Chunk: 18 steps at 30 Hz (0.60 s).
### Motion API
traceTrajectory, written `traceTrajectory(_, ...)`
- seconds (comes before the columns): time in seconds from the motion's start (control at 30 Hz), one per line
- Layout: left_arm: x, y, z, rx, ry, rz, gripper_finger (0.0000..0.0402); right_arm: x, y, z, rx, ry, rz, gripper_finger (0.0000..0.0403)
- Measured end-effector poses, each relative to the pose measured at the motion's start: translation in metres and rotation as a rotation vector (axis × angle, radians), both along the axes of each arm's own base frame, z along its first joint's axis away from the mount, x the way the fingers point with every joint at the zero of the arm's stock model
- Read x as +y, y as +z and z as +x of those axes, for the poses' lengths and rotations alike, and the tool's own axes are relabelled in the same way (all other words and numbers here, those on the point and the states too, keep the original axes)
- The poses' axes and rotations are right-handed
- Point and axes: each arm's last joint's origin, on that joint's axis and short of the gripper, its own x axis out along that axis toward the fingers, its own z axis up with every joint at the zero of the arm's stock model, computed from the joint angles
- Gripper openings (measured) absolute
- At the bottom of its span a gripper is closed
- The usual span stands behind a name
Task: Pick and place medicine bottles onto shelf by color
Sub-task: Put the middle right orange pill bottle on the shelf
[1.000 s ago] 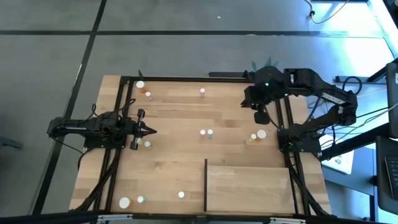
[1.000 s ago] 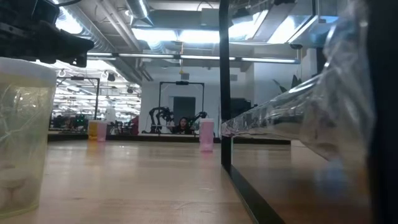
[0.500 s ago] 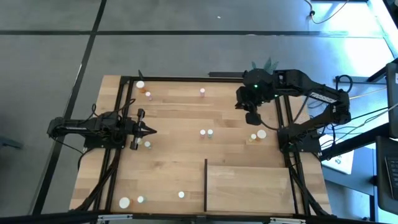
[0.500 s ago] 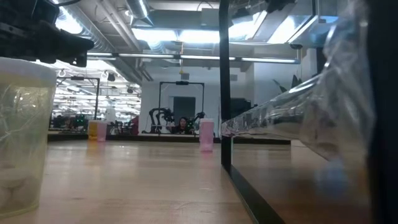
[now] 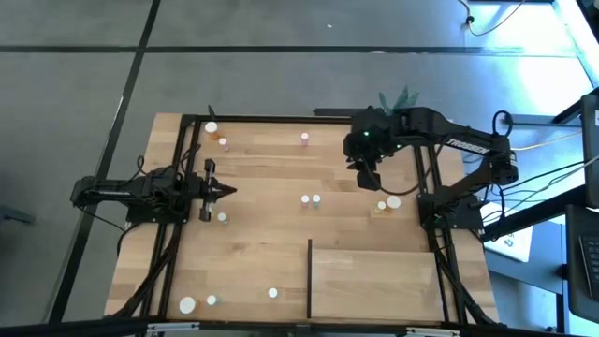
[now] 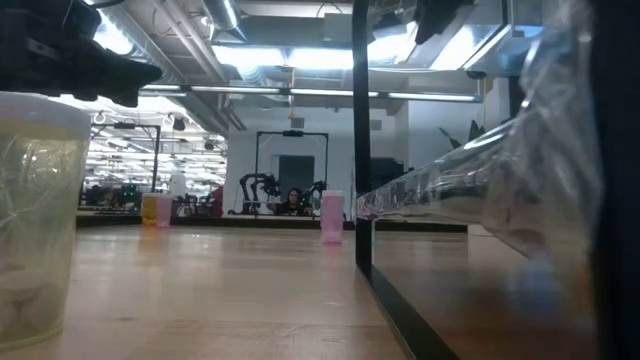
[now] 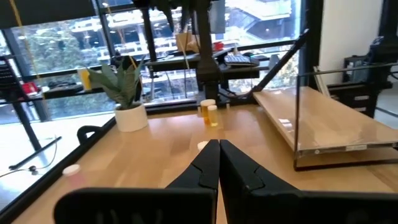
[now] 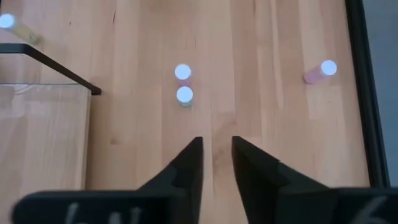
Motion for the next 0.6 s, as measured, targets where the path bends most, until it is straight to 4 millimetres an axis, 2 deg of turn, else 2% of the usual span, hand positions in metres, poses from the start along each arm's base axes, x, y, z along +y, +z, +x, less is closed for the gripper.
traceTrajectory(0.27,0.000,-0.004,0.000,0.067,0.015,-0.013,0.0000,-0.001,-0.008,0.007,0.044,0.096,-0.035,0.0184)
traceTrajectory(0.47,0.001,0.010,-0.003,0.154,0.049,-0.051,0.0000,0.001,-0.010,-0.002,0.108,0.092,-0.003,0.0194)
traceTrajectory(0.6,0.001,0.024,0.000,0.187,0.053,-0.050,0.0000,0.006,-0.003,-0.009,0.071,0.104,0.051,0.0191)
